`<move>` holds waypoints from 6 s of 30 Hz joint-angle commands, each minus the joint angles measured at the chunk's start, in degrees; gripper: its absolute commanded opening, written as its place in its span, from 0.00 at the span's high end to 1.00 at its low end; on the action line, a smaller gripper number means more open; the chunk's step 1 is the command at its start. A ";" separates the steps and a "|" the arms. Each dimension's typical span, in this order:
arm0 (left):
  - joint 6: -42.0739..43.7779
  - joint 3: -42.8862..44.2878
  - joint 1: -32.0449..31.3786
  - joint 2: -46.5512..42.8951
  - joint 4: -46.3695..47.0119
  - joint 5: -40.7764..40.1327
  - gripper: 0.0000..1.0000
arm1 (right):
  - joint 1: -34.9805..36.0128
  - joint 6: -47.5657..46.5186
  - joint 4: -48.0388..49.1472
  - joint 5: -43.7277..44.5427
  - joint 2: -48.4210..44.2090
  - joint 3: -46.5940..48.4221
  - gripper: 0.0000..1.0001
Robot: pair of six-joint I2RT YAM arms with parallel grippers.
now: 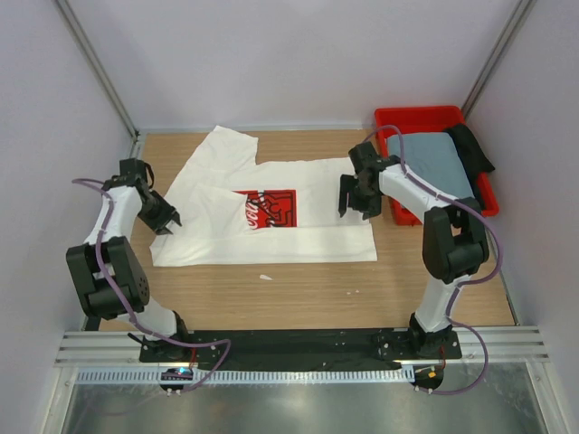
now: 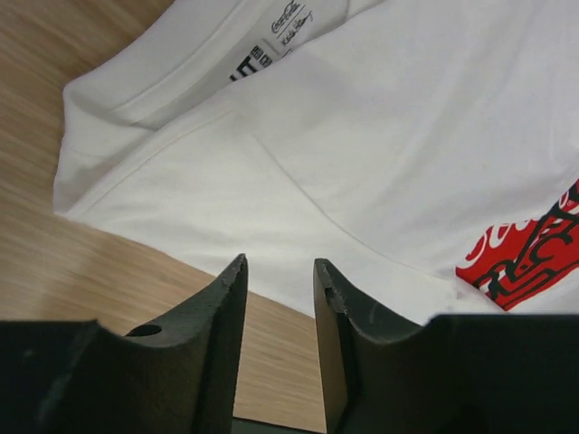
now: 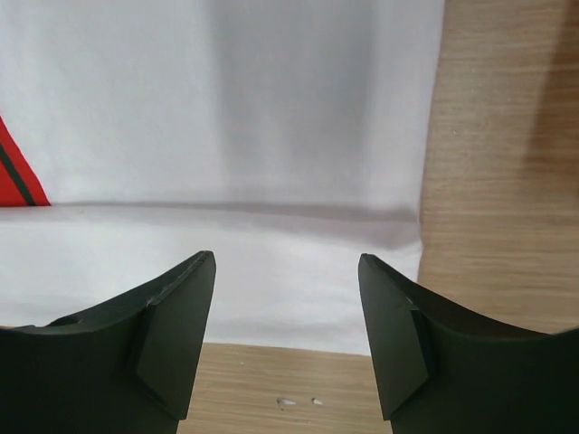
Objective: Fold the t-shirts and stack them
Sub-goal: Fold the tshirt
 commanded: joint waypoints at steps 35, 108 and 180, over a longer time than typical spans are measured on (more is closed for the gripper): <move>5.94 10.28 3.16 5.87 4.69 3.56 0.53 | -1.49 -2.02 1.03 9.85 11.12 20.37 0.21; 24.40 60.66 -5.80 56.25 7.52 7.61 0.78 | -12.92 -6.86 5.94 5.02 35.21 44.48 0.33; 17.90 57.06 -3.78 41.40 4.18 0.94 1.00 | -12.74 -6.51 4.19 4.32 21.60 37.19 0.99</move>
